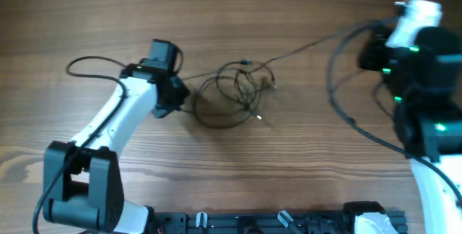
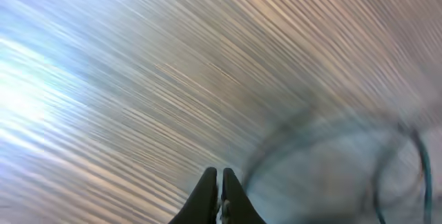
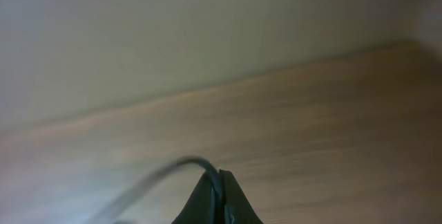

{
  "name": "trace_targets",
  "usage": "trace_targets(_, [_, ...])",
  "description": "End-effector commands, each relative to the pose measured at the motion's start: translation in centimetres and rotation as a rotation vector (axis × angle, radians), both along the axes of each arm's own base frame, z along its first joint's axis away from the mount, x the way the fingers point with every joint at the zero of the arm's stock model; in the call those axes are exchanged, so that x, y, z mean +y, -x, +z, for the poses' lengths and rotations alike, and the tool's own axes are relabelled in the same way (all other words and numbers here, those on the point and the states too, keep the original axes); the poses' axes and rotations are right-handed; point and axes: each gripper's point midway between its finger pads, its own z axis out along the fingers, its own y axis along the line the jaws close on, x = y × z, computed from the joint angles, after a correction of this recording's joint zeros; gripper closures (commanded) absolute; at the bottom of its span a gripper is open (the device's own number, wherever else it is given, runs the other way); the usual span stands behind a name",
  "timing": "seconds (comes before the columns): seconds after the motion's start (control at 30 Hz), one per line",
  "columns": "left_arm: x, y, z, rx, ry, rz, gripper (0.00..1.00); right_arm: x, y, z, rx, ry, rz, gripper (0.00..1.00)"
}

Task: Untangle cables

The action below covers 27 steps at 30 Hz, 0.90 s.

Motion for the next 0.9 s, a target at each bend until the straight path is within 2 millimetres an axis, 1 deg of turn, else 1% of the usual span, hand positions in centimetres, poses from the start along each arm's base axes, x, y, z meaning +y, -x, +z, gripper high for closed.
trace_targets(0.0, [7.8,0.5,-0.2,0.027,-0.097,0.203,0.96,-5.3,2.1,1.6,-0.034,-0.013,-0.189,0.96])
trace_targets(0.07, [10.5,1.0,-0.2,0.038,-0.089,0.292,0.96,-6.9,2.7,1.1,-0.019,-0.041,-0.252,0.96])
trace_targets(0.13, [12.6,1.5,-0.3,0.043,-0.064,0.361,0.96,-8.5,3.3,0.4,0.006,-0.067,-0.313,0.96])
trace_targets(0.23, [14.0,1.9,-0.3,0.041,0.002,0.372,0.96,-9.8,3.4,-0.3,0.023,-0.094,-0.366,0.96])
trace_targets(0.3, [15.4,2.3,-0.3,0.042,-0.007,0.395,0.96,-10.9,3.7,-0.7,0.022,-0.129,-0.432,0.96])
trace_targets(0.37, [16.9,2.7,-0.3,0.039,-0.018,0.442,0.96,-12.5,4.5,-1.1,0.016,-0.186,-0.539,0.96])
trace_targets(0.43, [18.3,3.3,-0.3,0.037,-0.015,0.502,0.96,-13.2,4.9,-1.5,0.018,-0.216,-0.579,0.96])
trace_targets(0.5, [19.8,4.1,-0.3,0.037,-0.005,0.584,0.96,-13.6,5.1,-1.9,0.033,-0.222,-0.581,0.96])
trace_targets(0.57, [20.4,4.4,-0.3,0.029,0.039,0.638,0.96,-13.5,5.1,-2.5,0.058,-0.23,-0.571,0.96])
trace_targets(0.63, [20.0,4.1,-0.1,0.004,0.14,0.663,0.96,-12.3,4.6,-3.5,0.099,-0.268,-0.513,0.96])
trace_targets(0.7, [18.7,3.2,0.2,-0.028,0.248,0.64,0.96,-10.0,3.6,-4.9,0.149,-0.347,-0.392,0.96])
trace_targets(0.77, [16.9,1.8,0.8,-0.074,0.329,0.525,0.96,-8.2,2.7,-6.2,0.191,-0.411,-0.3,0.96])
trace_targets(0.8, [15.5,0.9,1.2,-0.103,0.368,0.437,0.96,-7.3,2.3,-7.1,0.219,-0.445,-0.257,0.96])
trace_targets(0.83, [13.3,-0.2,1.7,-0.135,0.403,0.305,0.96,-5.5,1.9,-8.7,0.289,-0.506,-0.186,0.96])
trace_targets(0.87, [12.5,-0.5,1.8,-0.14,0.407,0.26,0.96,-4.8,1.9,-9.4,0.321,-0.53,-0.159,0.96])
